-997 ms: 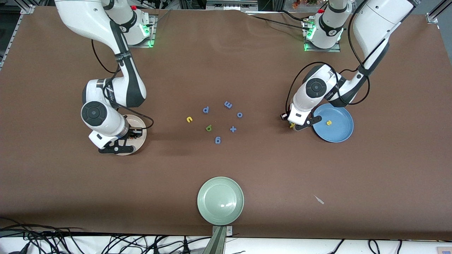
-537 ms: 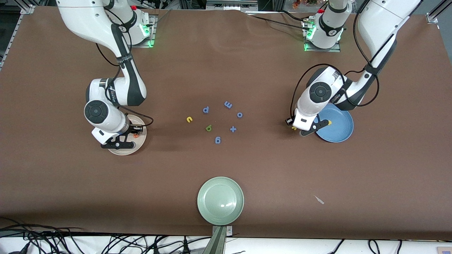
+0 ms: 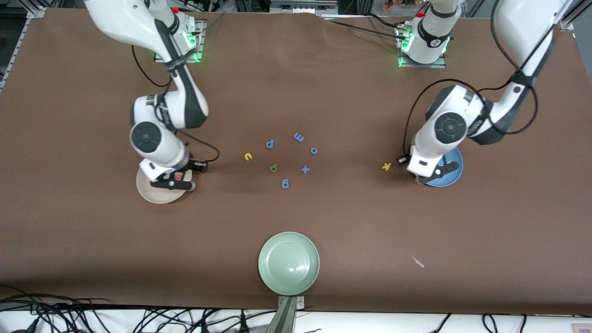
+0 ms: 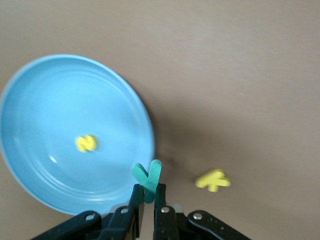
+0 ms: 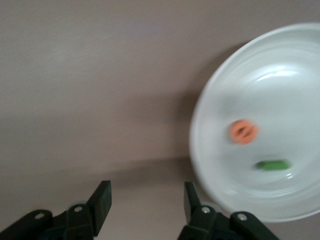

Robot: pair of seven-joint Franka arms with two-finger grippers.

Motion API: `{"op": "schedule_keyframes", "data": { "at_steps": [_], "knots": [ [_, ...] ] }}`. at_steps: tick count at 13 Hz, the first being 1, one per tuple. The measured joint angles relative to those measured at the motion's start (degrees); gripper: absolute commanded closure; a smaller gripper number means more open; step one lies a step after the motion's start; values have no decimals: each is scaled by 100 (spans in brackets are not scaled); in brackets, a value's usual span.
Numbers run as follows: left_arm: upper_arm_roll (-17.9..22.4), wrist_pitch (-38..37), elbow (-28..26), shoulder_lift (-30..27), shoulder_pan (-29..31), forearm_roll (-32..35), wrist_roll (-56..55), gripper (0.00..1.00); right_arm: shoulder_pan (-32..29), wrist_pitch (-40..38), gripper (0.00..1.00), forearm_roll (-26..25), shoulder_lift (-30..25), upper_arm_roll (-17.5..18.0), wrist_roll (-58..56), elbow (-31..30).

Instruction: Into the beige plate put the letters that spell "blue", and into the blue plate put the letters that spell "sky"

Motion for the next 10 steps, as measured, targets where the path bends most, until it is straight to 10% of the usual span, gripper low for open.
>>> {"op": "schedule_keyframes", "data": {
  "at_steps": [6,8,10],
  "knots": [
    [-200,759,-814,-40,1229,0,1158,88,138,384,29,0,25,950,2060,-8],
    [-282,790,-936,-41,1183,0,1147,51,184,450,26,0,32,986,2213,-71],
    [-316,802,-1007,-42,1166,0,1147,41,238,909,25,0,81,992,2266,-301]
  ]
}}
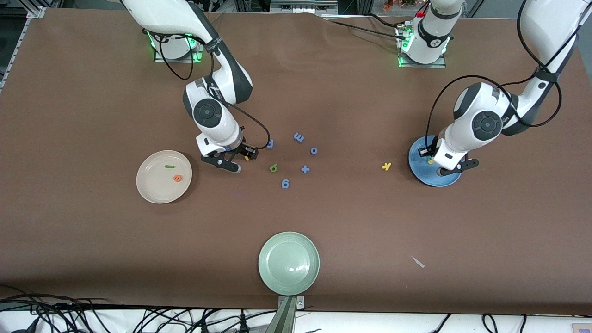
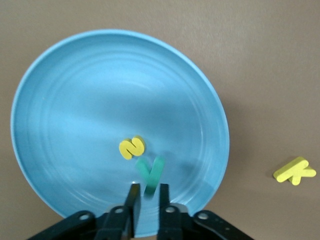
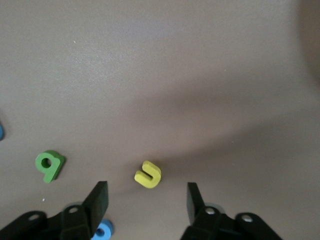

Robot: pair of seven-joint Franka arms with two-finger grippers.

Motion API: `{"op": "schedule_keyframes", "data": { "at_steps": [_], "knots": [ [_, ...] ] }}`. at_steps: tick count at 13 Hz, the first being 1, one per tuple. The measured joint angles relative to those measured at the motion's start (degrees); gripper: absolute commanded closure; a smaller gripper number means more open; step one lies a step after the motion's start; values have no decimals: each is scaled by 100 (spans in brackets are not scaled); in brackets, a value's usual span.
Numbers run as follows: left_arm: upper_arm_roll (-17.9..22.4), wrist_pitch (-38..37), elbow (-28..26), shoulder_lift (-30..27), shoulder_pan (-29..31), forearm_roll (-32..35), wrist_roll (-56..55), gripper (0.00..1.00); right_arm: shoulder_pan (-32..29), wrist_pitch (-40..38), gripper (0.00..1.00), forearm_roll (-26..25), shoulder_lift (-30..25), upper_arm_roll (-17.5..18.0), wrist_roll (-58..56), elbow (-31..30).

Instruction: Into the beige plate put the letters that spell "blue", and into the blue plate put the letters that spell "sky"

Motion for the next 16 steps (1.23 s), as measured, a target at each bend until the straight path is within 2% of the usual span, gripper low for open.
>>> {"op": "schedule_keyframes", "data": {
  "at_steps": [2,5,8,11,13,16],
  "knots": [
    [-18,37,-8,-1,1,0,0,38,86,550,18,0,134,7,30,-271],
    [-120,166,45,-2,-18,-46,-158,38,191,912,19,0,310,9,68,-403],
    [-146,681,71,38,-367,-91,-657,38,202,923,27,0,304,9,127,-403],
    [-141,884,208,190,-738,-91,-757,38,202,920,36,-6,292,4,127,-404],
    [-77,884,329,277,-1081,-91,-857,38,202,916,53,-21,287,1,123,-409],
    [235,883,401,359,-1566,-72,-939,39,208,976,83,-30,265,5,116,-414]
  ]
}}
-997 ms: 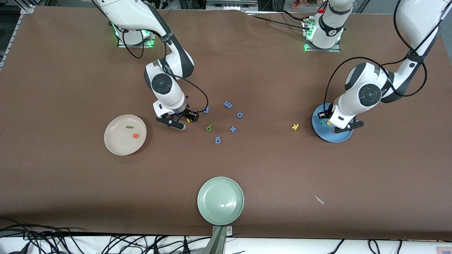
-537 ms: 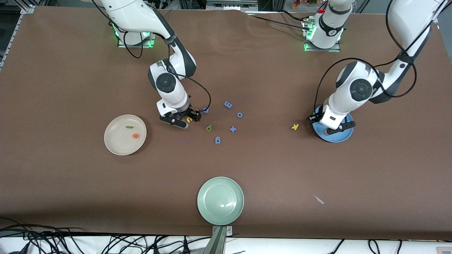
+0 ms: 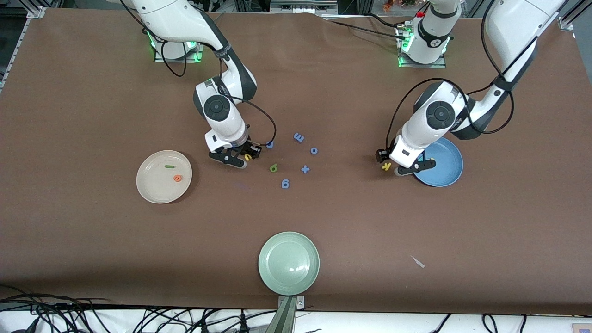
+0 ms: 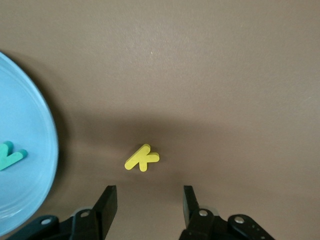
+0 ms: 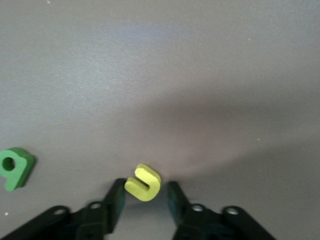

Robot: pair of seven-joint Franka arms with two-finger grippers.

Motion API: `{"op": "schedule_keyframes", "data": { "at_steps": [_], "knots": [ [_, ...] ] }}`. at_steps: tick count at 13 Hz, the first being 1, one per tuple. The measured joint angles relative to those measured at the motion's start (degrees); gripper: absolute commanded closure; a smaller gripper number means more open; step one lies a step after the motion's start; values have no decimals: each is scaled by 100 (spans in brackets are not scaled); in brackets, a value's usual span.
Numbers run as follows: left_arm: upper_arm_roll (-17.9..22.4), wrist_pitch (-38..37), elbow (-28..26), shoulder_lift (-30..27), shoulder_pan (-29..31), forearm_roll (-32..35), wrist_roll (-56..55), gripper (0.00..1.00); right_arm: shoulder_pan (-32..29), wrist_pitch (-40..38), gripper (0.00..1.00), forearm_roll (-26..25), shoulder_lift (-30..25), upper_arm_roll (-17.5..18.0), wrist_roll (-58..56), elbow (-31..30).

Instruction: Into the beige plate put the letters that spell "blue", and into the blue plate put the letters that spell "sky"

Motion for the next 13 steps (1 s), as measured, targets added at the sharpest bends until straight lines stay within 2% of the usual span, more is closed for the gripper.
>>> {"op": "schedule_keyframes", "data": {
  "at_steps": [3,6,10,13],
  "knots": [
    [410,-3,198,234,-383,244,6,39,1,-16,86,-3,-34,-23,-146,-11],
    [476,-9,347,467,-461,454,11,40,0,-327,86,-6,-82,-255,-490,57],
    [494,-20,369,621,-466,662,11,40,-12,-1562,86,-9,-414,-914,-1525,521],
    [511,-41,370,658,-475,741,11,42,-18,-1790,84,-12,-448,-1517,-2713,620]
  ]
}}
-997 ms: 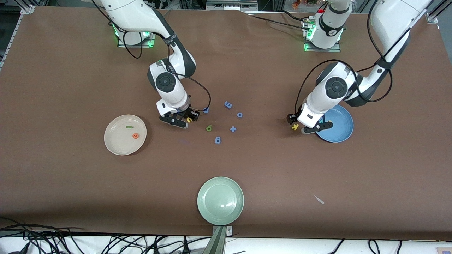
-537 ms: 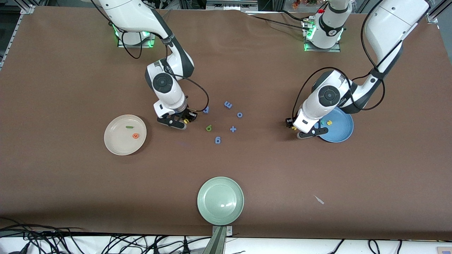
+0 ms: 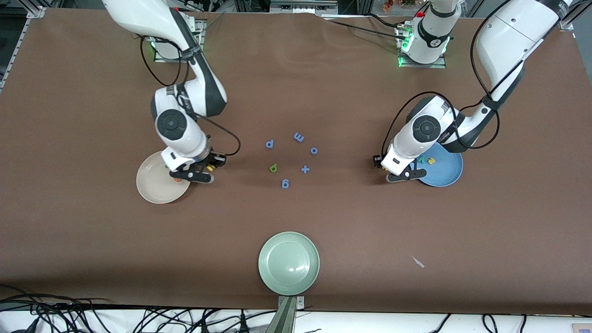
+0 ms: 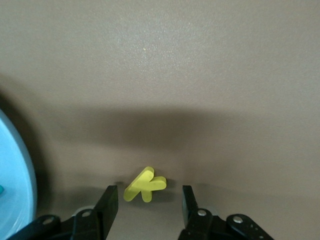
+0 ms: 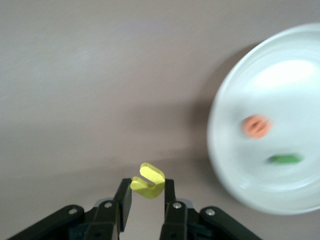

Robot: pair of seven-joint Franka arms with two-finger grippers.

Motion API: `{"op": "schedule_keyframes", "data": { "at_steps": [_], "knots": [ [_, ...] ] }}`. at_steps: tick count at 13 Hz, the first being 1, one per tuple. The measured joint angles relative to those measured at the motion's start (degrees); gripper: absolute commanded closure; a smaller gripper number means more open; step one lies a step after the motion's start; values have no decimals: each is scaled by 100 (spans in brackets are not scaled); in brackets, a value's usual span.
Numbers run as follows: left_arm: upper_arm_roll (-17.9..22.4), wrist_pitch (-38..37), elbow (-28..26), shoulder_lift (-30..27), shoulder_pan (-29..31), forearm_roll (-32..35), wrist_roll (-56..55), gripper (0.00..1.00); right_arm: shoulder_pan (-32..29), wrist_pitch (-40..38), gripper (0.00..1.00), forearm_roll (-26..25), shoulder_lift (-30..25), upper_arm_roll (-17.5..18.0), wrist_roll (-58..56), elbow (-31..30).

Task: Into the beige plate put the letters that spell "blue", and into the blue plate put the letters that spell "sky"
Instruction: 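Place the yellow u on the white plate with the right gripper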

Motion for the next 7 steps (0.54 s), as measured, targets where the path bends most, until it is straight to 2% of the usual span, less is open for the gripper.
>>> {"op": "schedule_keyframes", "data": {
  "at_steps": [2,3,5,6,7],
  "knots": [
    [31,-4,0,16,-8,50,0,45,-27,-128,82,0,34,-532,-994,-5],
    [49,-4,0,29,-10,97,0,46,-76,-210,75,1,39,-742,-1372,-8],
    [61,-4,1,52,-10,130,0,48,-250,-251,57,8,41,-887,-1757,-16],
    [62,-4,1,62,-10,131,0,51,-324,-252,40,12,50,-889,-1853,-34],
    [62,-4,1,70,-12,135,0,55,-363,-252,34,14,70,-889,-1885,-48]
  ]
}}
